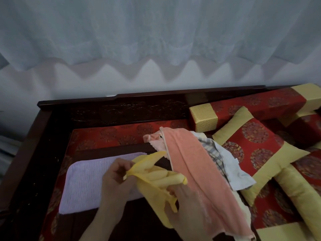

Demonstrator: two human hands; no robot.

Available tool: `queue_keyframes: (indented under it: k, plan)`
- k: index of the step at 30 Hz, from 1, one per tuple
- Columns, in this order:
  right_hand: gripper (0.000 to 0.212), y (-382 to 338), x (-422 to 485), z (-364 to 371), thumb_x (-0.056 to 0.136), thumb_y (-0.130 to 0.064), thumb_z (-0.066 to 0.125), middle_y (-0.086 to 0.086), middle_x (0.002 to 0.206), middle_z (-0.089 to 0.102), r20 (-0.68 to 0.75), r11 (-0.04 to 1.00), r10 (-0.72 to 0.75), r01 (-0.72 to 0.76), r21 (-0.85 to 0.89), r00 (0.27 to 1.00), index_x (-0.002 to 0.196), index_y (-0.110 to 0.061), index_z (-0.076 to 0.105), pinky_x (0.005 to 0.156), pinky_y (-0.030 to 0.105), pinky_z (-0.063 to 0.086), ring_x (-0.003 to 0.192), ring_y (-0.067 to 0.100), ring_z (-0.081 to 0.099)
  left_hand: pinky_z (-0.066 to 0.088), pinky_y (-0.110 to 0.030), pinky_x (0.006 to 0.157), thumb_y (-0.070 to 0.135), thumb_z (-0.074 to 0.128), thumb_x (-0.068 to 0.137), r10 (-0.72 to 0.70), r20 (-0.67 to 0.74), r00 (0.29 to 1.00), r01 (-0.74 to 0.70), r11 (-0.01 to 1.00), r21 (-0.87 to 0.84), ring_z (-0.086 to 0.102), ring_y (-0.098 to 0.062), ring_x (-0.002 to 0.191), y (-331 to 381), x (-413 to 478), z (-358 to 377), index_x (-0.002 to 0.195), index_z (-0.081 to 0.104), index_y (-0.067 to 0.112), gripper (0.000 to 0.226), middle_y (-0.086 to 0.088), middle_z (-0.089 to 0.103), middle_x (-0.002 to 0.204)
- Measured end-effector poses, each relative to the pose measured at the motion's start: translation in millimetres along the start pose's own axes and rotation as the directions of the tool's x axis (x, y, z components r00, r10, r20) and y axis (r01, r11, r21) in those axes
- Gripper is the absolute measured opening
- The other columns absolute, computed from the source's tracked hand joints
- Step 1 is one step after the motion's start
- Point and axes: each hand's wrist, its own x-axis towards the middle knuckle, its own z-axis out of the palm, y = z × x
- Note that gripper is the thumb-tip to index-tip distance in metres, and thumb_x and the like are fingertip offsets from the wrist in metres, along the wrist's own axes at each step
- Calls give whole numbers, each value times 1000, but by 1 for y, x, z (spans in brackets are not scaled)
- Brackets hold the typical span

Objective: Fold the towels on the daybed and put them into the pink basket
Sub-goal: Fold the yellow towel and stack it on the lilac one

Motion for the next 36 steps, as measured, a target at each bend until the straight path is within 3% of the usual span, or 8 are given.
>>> queue_keyframes:
  k: [4, 9, 12, 17, 21, 27, 32, 36]
  plan:
    - [44, 7, -13, 33, 65, -63, 55, -25, 97, 62, 238, 1000, 14, -14, -1, 971, 102, -39, 58, 59, 4, 29, 83, -5, 62, 47, -22, 57, -19, 53, 77, -79, -197, 977, 93, 994, 61, 51, -18, 69, -33, 0, -39, 76, 53, 0, 19, -7, 57, 73]
    - [65, 42, -7, 84, 64, -72, 50, -6, 129, 51, 501, 969, 62, 68, -237, 863, 117, -34, 53, 91, 43, 48, 119, 19, 51, 46, -35, 68, -16, 55, 76, -159, -387, 908, 254, 944, 210, 52, -20, 75, -79, -3, -78, 76, 50, 19, 35, -2, 55, 79]
    - [73, 36, -20, 103, 41, -85, 48, -5, 107, 62, 401, 968, 111, -8, -250, 910, 96, -38, 57, 67, 38, 57, 98, 18, 56, 43, -29, 64, -18, 52, 74, -157, -451, 879, 280, 934, 221, 51, -24, 79, -96, -3, -93, 78, 49, 20, 38, -4, 53, 80]
    - [57, 13, -43, 124, 48, -77, 58, -13, 90, 55, 378, 986, -73, 124, -112, 923, 83, -33, 53, 57, 21, 45, 82, 9, 52, 46, -32, 66, -15, 55, 74, -141, -472, 870, 262, 944, 202, 53, -25, 81, -103, -1, -95, 91, 50, 8, 29, -15, 57, 90]
    - [79, -2, -37, 158, 35, -86, 46, -10, 86, 61, 480, 968, 47, 78, -237, 876, 85, -27, 61, 60, 36, 49, 85, 15, 52, 45, -26, 66, -12, 57, 76, -144, -471, 870, 263, 945, 197, 54, -17, 77, -105, 2, -90, 86, 51, 18, 32, -7, 57, 88]
    - [33, -9, -14, 135, 49, -52, 73, -10, 83, 58, 580, 935, -175, 319, -155, 796, 73, -30, 68, 65, 17, 49, 78, 9, 62, 43, -28, 62, -14, 51, 75, -178, -437, 882, 307, 920, 244, 52, -18, 71, -105, 11, -99, 79, 58, 7, 23, -6, 59, 78]
    - [27, 4, 32, 35, 71, -21, 46, -23, 72, 39, 219, 956, -254, 279, -88, 942, 95, -34, 43, 49, 0, 25, 48, -10, 35, 32, -31, 57, -20, 47, 71, -270, -396, 878, 384, 890, 246, 40, -21, 63, -114, 14, -113, 69, 48, -8, 12, -11, 46, 65]
    - [28, 25, 75, 28, 72, -20, 53, -16, 90, 53, 284, 962, -273, 264, 70, 919, 96, -32, 46, 57, 29, 47, 68, 11, 57, 29, -30, 55, -21, 49, 69, -292, -361, 886, 400, 875, 273, 40, -21, 61, -124, 12, -116, 61, 46, -1, 22, -11, 46, 61]
